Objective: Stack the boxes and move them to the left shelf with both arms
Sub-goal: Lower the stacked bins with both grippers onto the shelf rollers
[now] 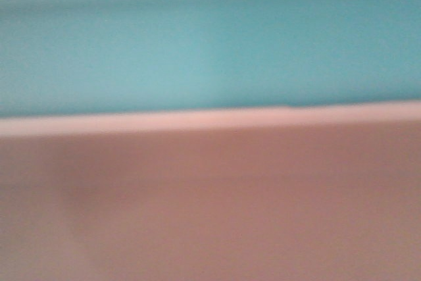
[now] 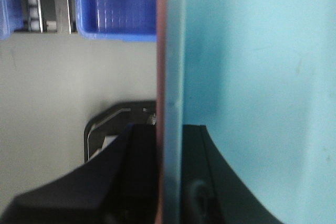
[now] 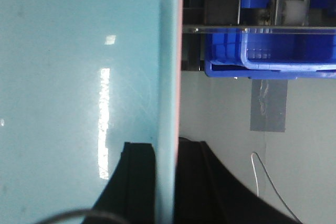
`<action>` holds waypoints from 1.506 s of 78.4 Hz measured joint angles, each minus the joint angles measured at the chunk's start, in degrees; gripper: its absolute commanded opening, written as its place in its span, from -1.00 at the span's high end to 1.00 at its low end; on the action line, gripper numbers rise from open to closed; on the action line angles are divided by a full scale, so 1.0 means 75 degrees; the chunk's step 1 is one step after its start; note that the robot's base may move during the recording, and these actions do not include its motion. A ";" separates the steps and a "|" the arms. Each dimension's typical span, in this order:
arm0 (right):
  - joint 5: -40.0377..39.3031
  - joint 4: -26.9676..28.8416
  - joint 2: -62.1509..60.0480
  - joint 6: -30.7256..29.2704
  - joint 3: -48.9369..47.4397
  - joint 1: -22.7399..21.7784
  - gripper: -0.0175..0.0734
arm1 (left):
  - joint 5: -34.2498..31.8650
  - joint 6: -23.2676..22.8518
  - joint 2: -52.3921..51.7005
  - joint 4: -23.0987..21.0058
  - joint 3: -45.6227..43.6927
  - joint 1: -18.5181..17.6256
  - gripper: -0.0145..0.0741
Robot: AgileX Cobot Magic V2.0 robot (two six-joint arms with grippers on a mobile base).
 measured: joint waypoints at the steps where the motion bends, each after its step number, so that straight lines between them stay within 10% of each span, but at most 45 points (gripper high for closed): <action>1: -0.0038 -0.0016 0.0000 0.0000 0.0000 -0.0017 0.47 | -0.0019 0.0000 0.0000 0.0020 0.0000 0.0000 0.67; 63: -0.2810 -0.0094 0.2791 -0.2235 -0.1867 -0.2611 0.47 | -0.2476 0.1663 0.2577 0.0915 -0.2079 0.2150 0.67; 118: -0.3513 -0.0080 0.4757 -0.2855 -0.2983 -0.3305 0.43 | -0.3968 0.1722 0.4303 0.1047 -0.2469 0.2663 0.65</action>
